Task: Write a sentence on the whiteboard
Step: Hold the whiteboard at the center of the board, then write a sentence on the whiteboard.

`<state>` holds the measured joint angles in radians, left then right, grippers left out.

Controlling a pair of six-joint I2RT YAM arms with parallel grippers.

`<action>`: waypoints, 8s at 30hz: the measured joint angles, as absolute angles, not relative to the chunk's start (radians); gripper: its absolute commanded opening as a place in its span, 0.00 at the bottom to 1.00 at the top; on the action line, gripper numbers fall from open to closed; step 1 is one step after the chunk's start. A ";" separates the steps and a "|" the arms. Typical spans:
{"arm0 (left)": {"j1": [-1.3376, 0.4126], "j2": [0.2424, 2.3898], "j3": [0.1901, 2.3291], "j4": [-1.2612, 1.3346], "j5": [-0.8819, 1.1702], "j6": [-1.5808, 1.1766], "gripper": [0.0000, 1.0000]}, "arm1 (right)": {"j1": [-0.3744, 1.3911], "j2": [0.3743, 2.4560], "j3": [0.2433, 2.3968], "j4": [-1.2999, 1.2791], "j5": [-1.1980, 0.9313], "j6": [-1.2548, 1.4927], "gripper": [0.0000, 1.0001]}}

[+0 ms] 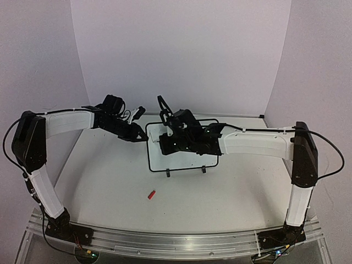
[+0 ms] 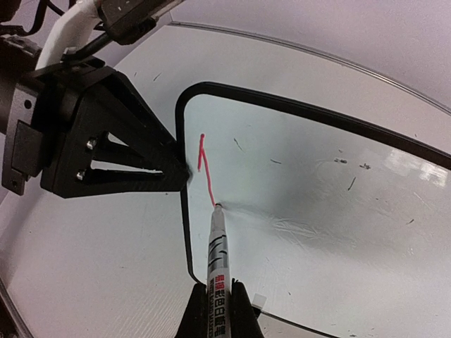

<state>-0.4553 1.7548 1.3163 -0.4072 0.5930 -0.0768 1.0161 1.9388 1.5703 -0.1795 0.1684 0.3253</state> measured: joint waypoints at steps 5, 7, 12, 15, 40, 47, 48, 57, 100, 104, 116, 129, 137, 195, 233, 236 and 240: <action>-0.455 1.758 1.316 -0.399 0.600 -0.078 0.12 | 1.016 1.938 1.571 -0.179 0.178 0.320 0.00; -0.455 1.758 1.316 -0.399 0.601 -0.078 0.10 | 1.016 1.938 1.575 -0.180 0.183 0.318 0.00; -0.455 1.758 1.316 -0.394 0.607 -0.077 0.03 | 1.016 1.938 1.596 -0.177 0.203 0.310 0.00; -0.455 1.758 1.316 -0.392 0.608 -0.075 0.01 | 1.016 1.935 1.608 -0.173 0.218 0.302 0.00; -0.455 1.758 1.316 -0.392 0.607 -0.075 0.00 | 1.016 1.934 1.633 -0.172 0.250 0.278 0.00; -0.455 1.758 1.316 -0.392 0.607 -0.075 0.00 | 1.016 1.933 1.633 -0.172 0.246 0.279 0.00; -0.455 1.758 1.316 -0.392 0.607 -0.075 0.00 | 1.016 1.933 1.633 -0.173 0.245 0.279 0.00; -0.455 1.758 1.316 -0.392 0.607 -0.075 0.00 | 1.016 1.934 1.617 -0.173 0.242 0.290 0.00; -0.455 1.758 1.316 -0.392 0.607 -0.075 0.00 | 1.016 1.935 1.663 -0.180 0.270 0.274 0.00; -0.455 1.758 1.316 -0.392 0.607 -0.075 0.01 | 1.016 1.935 1.663 -0.181 0.237 0.266 0.00; -0.461 1.758 1.317 -0.393 0.616 -0.075 0.32 | 1.016 1.934 1.607 -0.184 0.124 0.271 0.00; -0.465 1.806 1.333 -0.390 0.647 -0.068 0.24 | 1.015 1.860 1.518 -0.187 0.148 0.286 0.00; -0.473 1.810 1.327 -0.360 0.663 -0.069 0.14 | 1.015 1.759 1.405 -0.187 0.175 0.301 0.00; -0.556 1.746 1.214 -0.342 0.601 -0.025 0.00 | 1.022 1.859 1.479 -0.182 0.085 0.315 0.00; -0.556 1.746 1.214 -0.343 0.598 -0.022 0.00 | 1.026 1.820 1.484 -0.173 0.189 0.294 0.00; -0.556 1.746 1.214 -0.343 0.598 -0.021 0.00 | 1.026 1.802 1.467 -0.169 0.193 0.297 0.00; -0.556 1.746 1.214 -0.343 0.598 -0.021 0.00 | 1.026 1.783 1.456 -0.153 0.191 0.301 0.00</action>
